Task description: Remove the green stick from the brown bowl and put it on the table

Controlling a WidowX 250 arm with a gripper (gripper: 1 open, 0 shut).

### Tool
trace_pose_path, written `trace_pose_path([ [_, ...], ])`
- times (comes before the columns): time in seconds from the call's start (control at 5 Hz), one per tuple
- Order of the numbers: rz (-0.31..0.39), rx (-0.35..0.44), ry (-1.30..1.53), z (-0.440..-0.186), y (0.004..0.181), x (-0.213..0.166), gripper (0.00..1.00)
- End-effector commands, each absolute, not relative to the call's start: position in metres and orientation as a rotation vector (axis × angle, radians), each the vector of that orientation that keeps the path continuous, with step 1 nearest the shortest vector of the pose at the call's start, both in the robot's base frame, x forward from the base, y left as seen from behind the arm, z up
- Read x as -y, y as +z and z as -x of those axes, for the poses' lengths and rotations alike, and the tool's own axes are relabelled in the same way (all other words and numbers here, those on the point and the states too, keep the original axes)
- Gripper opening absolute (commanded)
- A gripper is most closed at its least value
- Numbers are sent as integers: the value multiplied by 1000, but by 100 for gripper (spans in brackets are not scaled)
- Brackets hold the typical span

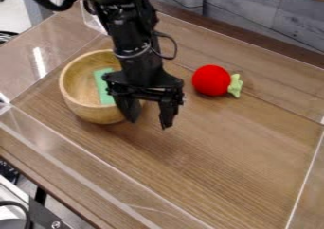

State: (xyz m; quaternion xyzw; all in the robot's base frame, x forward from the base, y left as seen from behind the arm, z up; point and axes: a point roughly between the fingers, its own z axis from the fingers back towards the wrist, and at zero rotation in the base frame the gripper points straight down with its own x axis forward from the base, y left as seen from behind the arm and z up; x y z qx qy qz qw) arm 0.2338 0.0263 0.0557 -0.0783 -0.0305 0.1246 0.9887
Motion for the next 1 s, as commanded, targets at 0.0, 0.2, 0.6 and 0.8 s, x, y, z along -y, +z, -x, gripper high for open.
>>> trace_pose_path([
  [0.0,153,105,265,-233,63,-41,100],
  [0.2,153,115,283,-225,60,-54,100],
  [0.6,148,123,203,-242,41,-71,100],
  [0.8,140,125,228,-243,43,-67,100],
])
